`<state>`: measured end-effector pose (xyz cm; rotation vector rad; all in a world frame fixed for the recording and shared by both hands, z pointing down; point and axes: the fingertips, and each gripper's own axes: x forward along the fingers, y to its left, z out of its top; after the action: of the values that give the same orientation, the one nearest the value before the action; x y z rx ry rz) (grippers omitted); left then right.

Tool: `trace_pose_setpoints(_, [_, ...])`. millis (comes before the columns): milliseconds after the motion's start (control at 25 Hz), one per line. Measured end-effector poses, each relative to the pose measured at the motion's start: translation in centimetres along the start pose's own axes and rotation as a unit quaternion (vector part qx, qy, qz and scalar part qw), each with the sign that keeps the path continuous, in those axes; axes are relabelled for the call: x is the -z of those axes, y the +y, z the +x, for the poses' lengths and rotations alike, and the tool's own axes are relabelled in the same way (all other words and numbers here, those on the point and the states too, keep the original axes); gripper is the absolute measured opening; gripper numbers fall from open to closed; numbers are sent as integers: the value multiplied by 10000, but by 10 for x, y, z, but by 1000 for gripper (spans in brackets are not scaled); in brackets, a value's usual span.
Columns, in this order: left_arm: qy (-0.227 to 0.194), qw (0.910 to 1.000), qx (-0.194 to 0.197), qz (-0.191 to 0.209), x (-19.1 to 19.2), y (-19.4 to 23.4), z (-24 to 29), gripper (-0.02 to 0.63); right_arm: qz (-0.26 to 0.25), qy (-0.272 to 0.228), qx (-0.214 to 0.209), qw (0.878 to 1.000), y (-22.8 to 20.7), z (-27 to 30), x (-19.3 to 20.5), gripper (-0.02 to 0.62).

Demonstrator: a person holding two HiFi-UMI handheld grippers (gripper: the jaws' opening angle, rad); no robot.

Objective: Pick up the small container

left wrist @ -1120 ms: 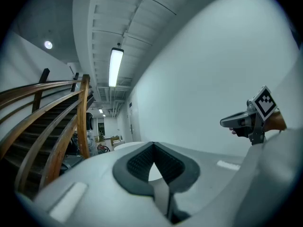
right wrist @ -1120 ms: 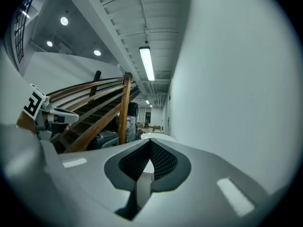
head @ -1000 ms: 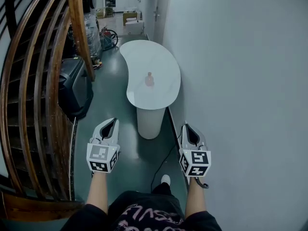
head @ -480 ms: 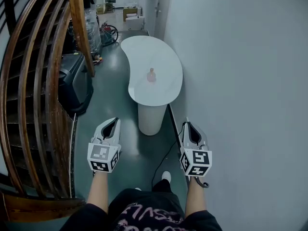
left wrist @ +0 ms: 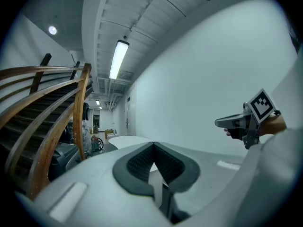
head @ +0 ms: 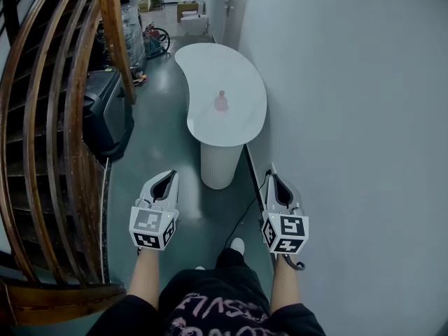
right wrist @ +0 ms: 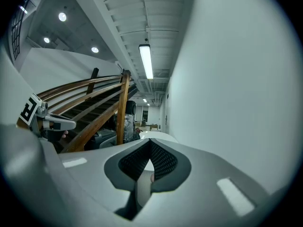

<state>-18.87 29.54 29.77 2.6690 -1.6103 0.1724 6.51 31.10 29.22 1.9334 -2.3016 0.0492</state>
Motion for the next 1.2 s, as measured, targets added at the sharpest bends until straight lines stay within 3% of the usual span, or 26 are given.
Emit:
trace_pose_setpoints(320, [47,9999,89,-67,7,1,7,2,23,1,2,10000,-1,7,3,11])
trace_pose_setpoints(800, [-106,9994,120,303,0,8,22,2,139,-66,-153,9998,1,36,9,9])
trace_pose_setpoints(1200, [-67,9995,68,313,5,23,42,2,160,-97,-245,9995,0,67,11,9])
